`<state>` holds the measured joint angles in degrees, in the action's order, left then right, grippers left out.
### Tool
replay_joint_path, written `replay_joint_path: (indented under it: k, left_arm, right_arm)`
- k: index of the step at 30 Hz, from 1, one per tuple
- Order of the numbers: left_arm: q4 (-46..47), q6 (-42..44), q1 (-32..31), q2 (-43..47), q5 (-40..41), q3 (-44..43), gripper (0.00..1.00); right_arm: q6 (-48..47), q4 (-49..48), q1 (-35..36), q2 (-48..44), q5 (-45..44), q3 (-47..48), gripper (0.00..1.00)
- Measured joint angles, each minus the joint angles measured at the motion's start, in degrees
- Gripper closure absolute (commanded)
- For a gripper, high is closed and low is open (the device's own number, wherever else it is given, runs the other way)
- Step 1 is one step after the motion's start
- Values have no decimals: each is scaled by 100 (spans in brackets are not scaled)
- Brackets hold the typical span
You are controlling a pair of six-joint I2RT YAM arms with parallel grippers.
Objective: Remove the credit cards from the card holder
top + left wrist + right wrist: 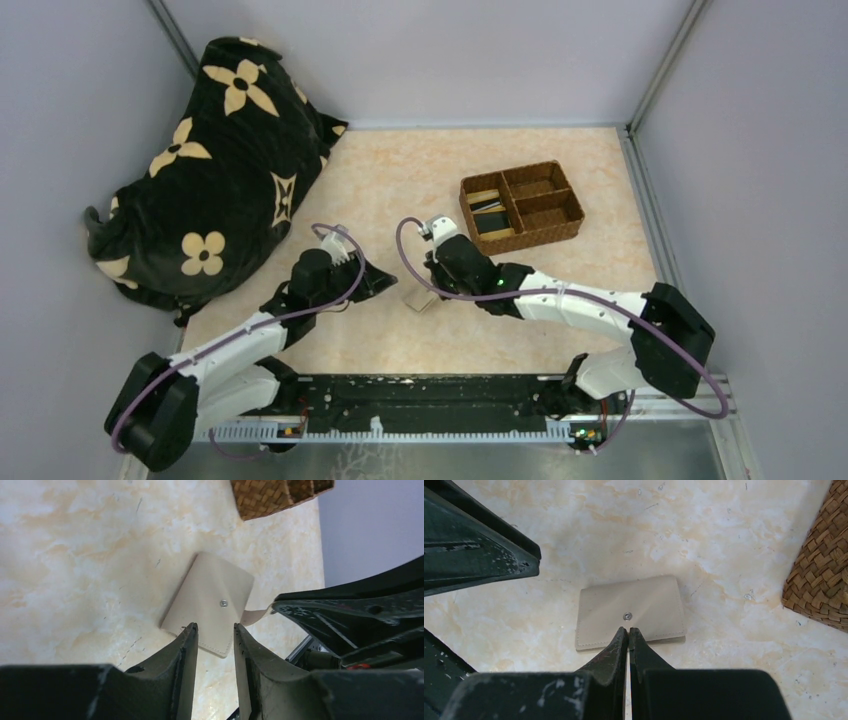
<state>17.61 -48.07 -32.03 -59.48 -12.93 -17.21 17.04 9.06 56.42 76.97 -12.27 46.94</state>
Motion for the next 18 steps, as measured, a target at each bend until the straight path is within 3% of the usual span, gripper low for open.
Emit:
replay_joint_path:
  k: [13, 18]
  left_arm:
    - [-780, 190, 0, 415, 83, -186, 62]
    - [-1040, 232, 0, 595, 90, -184, 62]
  right_arm:
    - [-229, 358, -4, -48, -63, 938, 100]
    - [-195, 382, -7, -42, -72, 863, 100]
